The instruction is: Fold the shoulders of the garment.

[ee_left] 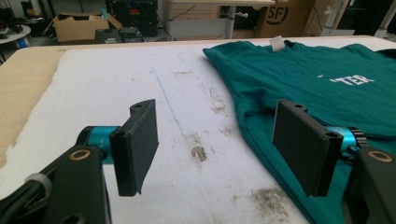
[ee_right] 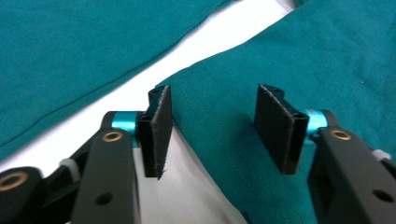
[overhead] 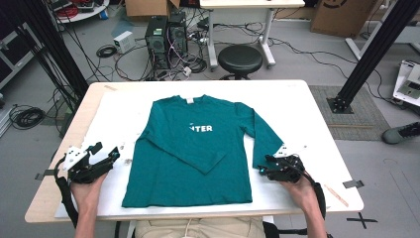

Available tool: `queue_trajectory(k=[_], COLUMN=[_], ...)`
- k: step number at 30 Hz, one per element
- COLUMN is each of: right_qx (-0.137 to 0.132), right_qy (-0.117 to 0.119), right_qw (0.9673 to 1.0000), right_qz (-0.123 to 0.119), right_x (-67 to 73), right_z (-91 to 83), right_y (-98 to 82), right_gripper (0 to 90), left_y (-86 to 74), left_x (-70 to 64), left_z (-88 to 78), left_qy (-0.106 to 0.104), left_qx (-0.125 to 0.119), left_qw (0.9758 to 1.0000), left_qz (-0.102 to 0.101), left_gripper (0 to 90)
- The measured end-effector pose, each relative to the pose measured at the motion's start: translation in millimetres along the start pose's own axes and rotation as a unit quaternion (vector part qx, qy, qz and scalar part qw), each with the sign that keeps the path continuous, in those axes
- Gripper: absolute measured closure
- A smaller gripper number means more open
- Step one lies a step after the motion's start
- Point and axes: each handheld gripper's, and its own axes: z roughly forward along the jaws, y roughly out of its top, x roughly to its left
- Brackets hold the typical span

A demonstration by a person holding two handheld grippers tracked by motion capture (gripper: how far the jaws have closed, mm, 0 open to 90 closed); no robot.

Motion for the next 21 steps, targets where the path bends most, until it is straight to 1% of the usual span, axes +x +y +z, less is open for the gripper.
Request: queue_trajectory(k=[1, 3, 5, 9, 12, 13, 14, 15, 16, 17, 18, 20, 21], right_qx=[0.002, -0.003, -0.002, -0.005, -0.008, -0.018, -0.028, -0.045, -0.062, -0.077, -0.091, -0.108, -0.116], right_qy=[0.0, -0.005, -0.014, -0.032, -0.038, -0.038, -0.034, -0.035, -0.035, -0.032, -0.029, -0.024, -0.021], right_qw=[1.0, 1.0, 0.9997, 0.9988, 0.9982, 0.9978, 0.9973, 0.996, 0.995, 0.9934, 0.9925, 0.9911, 0.9905], right_qz=[0.003, 0.008, 0.02, 0.038, 0.046, 0.05, 0.059, 0.069, 0.071, 0.078, 0.076, 0.075, 0.07], right_x=[0.0, -1.0, -2.2, -4.0, -5.5, -5.6, -5.4, -4.2, -3.3, -1.0, 1.1, 7.6, 11.3], right_z=[-0.4, -0.6, -0.9, -1.0, -1.9, -3.1, -6.0, -9.6, -13.8, -17.8, -21.1, -25.4, -26.0], right_y=[0.0, -0.3, -0.8, -0.7, -0.7, -0.7, 0.3, 2.1, 4.9, 8.4, 12.6, 22.1, 27.3], right_gripper=[52.6, 60.8, 69.0, 84.4, 86.7, 86.9, 86.9, 86.9, 86.9, 86.9, 86.8, 86.8, 86.8], left_y=[0.1, 0.0, 0.1, 0.1, 0.4, 0.4, 0.4, 0.4, 0.4, 0.4, 0.5, 0.4, 0.5], left_x=[0.2, 0.1, 0.1, -0.4, -0.8, -0.6, -0.6, -0.6, -0.7, -0.6, -0.6, -0.5, -0.5], left_z=[0.1, -0.4, -0.6, 0.4, 0.7, 0.7, 0.8, 0.7, 0.7, 0.9, 0.8, 0.8, 0.7], left_qy=[0.0, -0.004, -0.006, -0.002, 0.0, -0.001, -0.001, 0.0, 0.0, 0.0, 0.0, -0.001, -0.002], left_qx=[0.001, 0.001, 0.001, 0.002, 0.005, 0.006, 0.006, 0.006, 0.006, 0.005, 0.006, 0.006, 0.006], left_qw=[1.0, 1.0, 1.0, 1.0, 1.0, 1.0, 1.0, 1.0, 1.0, 1.0, 1.0, 1.0, 1.0], left_qz=[0.001, 0.002, 0.003, 0.004, 0.006, 0.008, 0.007, 0.007, 0.005, 0.005, 0.005, 0.006, 0.006], left_gripper=[31.3, 31.3, 31.3, 31.3, 31.3, 31.3, 31.3, 31.3, 31.3, 31.3, 31.3, 31.3, 31.3])
